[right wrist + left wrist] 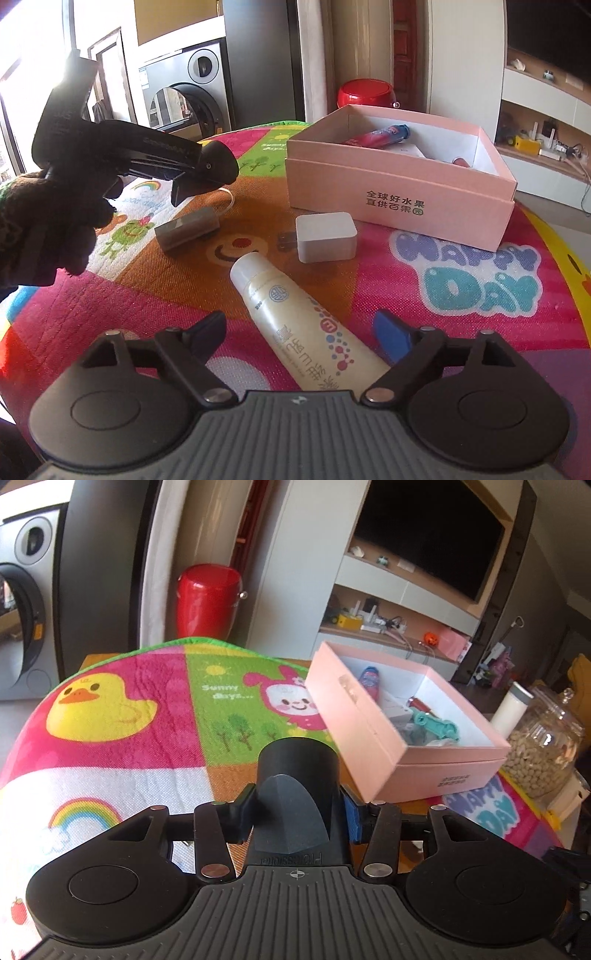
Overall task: Organize rigid objects
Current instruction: 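Grasp and lift the cream lotion tube with the right gripper while the left holds the black holder, then place the lotion tube into the pink box with the right gripper while the left places the black holder in, then grasp the white ethernet adapter with the left gripper while the right grasps the white plug cube, then lift the white adapter with the left gripper while the right lifts the white plug cube, then release the plug cube into the pink box with the right gripper while the left carries the adapter over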
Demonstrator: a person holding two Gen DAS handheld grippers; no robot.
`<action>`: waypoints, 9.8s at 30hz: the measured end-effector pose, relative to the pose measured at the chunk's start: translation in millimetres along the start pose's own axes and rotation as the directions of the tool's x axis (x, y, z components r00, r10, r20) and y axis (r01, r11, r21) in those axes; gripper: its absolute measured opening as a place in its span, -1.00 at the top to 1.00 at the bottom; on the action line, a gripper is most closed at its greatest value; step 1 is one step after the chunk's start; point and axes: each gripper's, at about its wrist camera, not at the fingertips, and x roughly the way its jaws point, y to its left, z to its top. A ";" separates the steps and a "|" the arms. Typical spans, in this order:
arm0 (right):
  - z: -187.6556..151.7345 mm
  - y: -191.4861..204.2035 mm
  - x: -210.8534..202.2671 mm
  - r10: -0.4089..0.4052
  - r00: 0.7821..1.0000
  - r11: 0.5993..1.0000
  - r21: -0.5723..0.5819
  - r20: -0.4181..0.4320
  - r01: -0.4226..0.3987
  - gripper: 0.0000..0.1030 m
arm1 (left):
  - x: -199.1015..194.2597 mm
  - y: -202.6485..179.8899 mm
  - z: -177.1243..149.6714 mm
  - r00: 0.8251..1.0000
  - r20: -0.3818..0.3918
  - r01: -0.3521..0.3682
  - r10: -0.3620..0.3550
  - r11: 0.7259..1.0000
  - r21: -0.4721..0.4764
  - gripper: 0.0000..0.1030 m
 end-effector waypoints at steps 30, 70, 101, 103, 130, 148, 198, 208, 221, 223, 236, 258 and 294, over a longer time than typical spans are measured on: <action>13.1 15.0 -17.8 -0.002 1.000 0.999 -0.049 -0.012 0.001 0.05 | -21.2 -59.2 -67.4 0.986 -0.167 0.028 -0.004 0.990 0.141 -0.03; 46.1 -56.2 -124.1 -0.236 0.943 0.966 0.160 0.236 0.201 0.46 | -5.7 -127.4 115.8 0.978 0.174 0.098 -0.111 0.992 0.081 -0.01; 210.5 -143.2 35.3 -0.159 0.987 0.924 0.358 0.036 0.136 0.23 | 115.8 -84.1 96.2 0.981 -0.076 0.178 -0.180 0.984 -0.033 0.00; 194.0 -146.7 41.7 -0.180 0.982 0.927 0.344 0.051 0.152 0.22 | 110.4 -85.7 88.6 0.987 -0.001 0.160 -0.160 0.987 0.025 0.00; 32.9 -2.4 3.8 -0.167 0.984 0.985 -0.026 0.055 0.169 -0.33 | -12.6 -32.2 -34.9 0.989 -0.140 -0.045 0.051 0.998 0.043 0.00; 24.4 8.4 22.5 -0.120 0.993 0.991 -0.062 0.014 0.121 -0.33 | -0.1 -53.1 -49.3 0.979 -0.120 -0.147 0.163 0.980 0.131 0.00; 3.1 -21.1 -88.7 -0.253 0.946 0.966 0.008 0.204 0.257 -0.17 | -50.7 -177.3 133.6 0.906 0.406 -0.020 -0.119 0.947 0.322 0.62; -16.0 -40.5 -66.2 -0.241 0.965 0.970 0.062 0.107 0.235 -0.17 | -11.4 -128.7 47.3 0.997 0.015 0.074 -0.079 0.973 0.220 0.61; -31.6 -87.1 -41.6 -0.347 0.938 0.924 0.176 0.014 0.339 -0.19 | 7.2 -166.4 -49.6 0.946 -0.247 0.242 -0.209 0.964 0.111 0.61; -37.8 -83.6 -44.6 -0.359 0.933 0.924 0.154 0.031 0.350 -0.23 | 13.8 -178.4 -52.3 0.953 -0.244 0.218 -0.182 0.967 0.131 0.61; -56.2 -83.2 -53.6 -0.358 0.929 0.926 0.162 0.091 0.341 -0.36 | 31.4 -217.7 -62.1 0.972 -0.226 0.132 -0.067 0.949 0.286 0.55; -61.4 -79.7 -53.4 -0.379 0.918 0.918 0.173 0.113 0.358 -0.40 | 28.9 -183.8 -67.9 0.970 -0.241 0.088 -0.010 0.944 0.318 0.46; 151.6 -111.7 -32.3 -0.211 0.922 0.977 0.069 0.324 0.200 -0.20 | 41.6 -128.9 160.4 0.985 0.116 0.107 -0.129 0.978 0.182 0.52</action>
